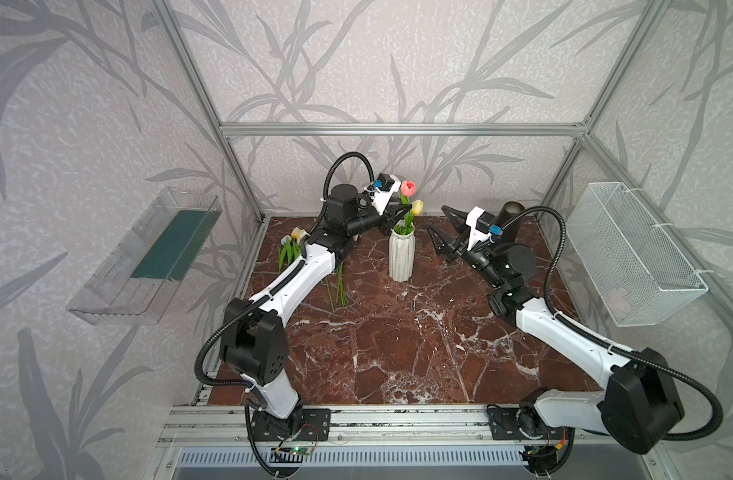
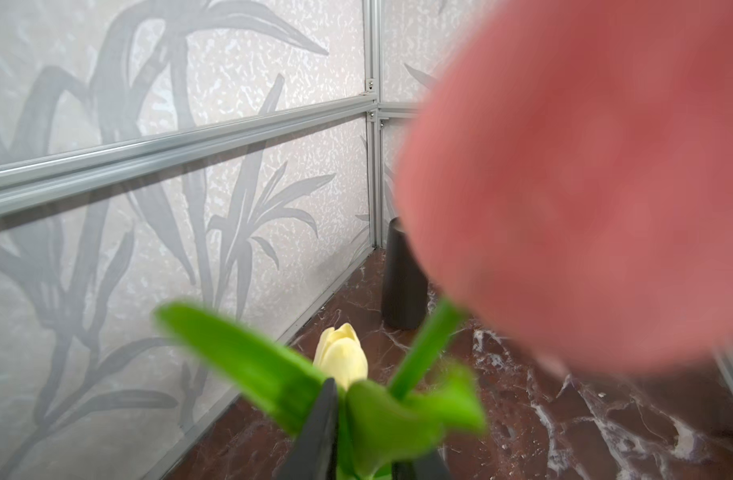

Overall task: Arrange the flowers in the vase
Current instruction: 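Lower the pink tulip stem into the white vase with the left gripper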

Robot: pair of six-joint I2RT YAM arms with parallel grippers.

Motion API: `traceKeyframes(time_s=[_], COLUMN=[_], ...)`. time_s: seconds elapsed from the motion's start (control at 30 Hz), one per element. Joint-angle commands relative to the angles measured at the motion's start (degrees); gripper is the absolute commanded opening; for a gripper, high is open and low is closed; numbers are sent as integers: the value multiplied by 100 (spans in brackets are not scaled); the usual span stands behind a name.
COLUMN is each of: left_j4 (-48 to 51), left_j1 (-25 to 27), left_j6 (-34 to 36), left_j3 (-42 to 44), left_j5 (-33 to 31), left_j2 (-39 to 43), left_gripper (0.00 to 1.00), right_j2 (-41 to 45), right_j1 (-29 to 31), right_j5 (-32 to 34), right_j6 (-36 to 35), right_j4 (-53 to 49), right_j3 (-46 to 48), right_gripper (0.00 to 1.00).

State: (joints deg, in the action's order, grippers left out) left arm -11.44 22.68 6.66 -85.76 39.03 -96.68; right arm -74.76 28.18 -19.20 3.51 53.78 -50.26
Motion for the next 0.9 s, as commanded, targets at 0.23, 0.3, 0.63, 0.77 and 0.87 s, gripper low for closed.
traceKeyframes(time_s=[0.23,0.3,0.63,0.77,0.87], left_j4=[506,678,158,960,1953], left_j1=[0,-15,-441,-799,-1412], left_j6=[334,345,-1422,-2075,-2563], left_j3=[-188,-153,2028,2797,2822], left_j5=[-420,-528,-3029,-4273,-4172], left_j2=[838,1027,2369,2477,2101], left_gripper=[50,56,66,67,67], right_j2=[90,95,225,320,503], right_j1=[-111,-202,-323,-326,-160], right_j5=[347,374,229,263,501], right_j6=[321,585,963,1020,692], right_j4=[-320,-475,-1411,-886,-677], right_j3=[0,-2,462,1262,1854], right_gripper=[66,67,68,68,66])
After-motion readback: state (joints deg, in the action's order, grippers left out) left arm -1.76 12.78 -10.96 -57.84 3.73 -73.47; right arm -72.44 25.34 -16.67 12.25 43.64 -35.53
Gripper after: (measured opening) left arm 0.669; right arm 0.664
